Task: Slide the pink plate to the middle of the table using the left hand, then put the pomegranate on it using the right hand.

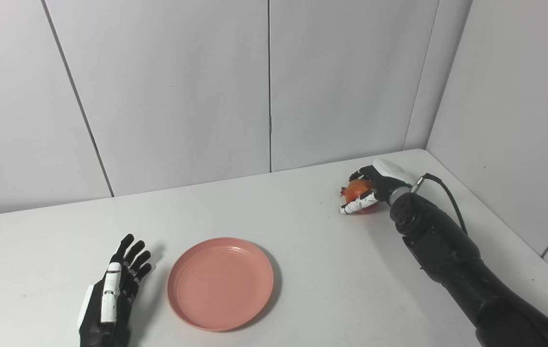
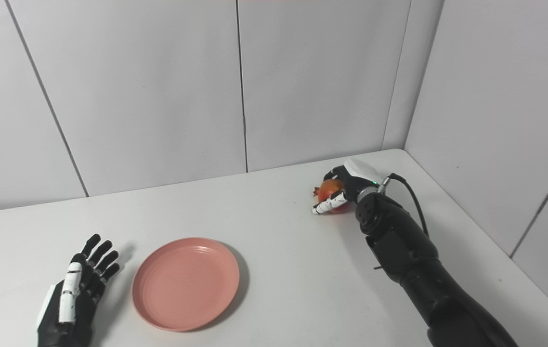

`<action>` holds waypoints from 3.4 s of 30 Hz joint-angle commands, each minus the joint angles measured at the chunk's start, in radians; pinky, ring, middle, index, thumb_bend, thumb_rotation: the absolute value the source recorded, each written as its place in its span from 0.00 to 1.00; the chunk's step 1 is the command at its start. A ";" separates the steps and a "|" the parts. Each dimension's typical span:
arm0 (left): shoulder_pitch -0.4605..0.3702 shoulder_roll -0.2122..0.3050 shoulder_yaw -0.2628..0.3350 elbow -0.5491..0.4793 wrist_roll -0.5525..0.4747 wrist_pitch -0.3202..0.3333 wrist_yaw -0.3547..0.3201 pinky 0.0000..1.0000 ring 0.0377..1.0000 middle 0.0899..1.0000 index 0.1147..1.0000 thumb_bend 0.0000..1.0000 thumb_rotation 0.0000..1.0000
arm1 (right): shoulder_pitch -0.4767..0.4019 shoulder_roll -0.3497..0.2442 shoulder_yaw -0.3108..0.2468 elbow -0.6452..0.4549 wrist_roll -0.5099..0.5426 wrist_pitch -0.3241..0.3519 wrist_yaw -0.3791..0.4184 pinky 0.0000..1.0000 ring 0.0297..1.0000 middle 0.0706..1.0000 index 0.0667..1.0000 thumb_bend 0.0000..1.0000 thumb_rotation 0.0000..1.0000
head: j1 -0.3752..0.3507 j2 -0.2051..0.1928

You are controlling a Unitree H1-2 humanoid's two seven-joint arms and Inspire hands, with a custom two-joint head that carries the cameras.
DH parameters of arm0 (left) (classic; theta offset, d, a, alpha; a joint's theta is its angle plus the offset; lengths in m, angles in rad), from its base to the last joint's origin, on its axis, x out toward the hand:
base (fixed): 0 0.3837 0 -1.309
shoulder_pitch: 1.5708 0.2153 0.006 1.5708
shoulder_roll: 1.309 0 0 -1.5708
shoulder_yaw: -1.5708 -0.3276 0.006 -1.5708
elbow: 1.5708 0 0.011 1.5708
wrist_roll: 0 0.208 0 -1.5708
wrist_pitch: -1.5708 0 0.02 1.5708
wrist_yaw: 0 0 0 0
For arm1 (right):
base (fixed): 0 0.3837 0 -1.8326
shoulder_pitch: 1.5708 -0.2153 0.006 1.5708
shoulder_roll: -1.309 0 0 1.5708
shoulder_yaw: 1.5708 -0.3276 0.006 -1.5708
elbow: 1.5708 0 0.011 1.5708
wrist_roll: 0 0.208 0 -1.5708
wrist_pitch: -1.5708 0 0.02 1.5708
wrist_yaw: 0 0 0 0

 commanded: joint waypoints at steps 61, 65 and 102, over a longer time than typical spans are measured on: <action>-0.015 -0.125 -0.066 -0.065 0.140 0.026 0.142 0.85 0.87 0.89 0.88 0.40 1.00 | 0.065 0.237 0.148 -0.794 -0.066 0.064 0.200 0.27 0.33 0.38 0.45 0.50 0.14 | 0.319 0.060; -0.021 -0.135 -0.072 -0.066 0.152 0.029 0.154 0.85 0.88 0.89 0.88 0.40 1.00 | 0.067 0.260 0.179 -0.754 -0.058 0.022 0.195 0.31 0.36 0.41 0.45 0.50 0.14 | 0.347 0.070; -0.052 -0.188 -0.081 -0.073 0.218 0.059 0.229 0.84 0.86 0.87 0.86 0.41 1.00 | 0.130 0.334 0.343 -0.475 -0.256 -0.147 0.045 0.24 0.30 0.37 0.45 0.50 0.14 | 0.454 0.135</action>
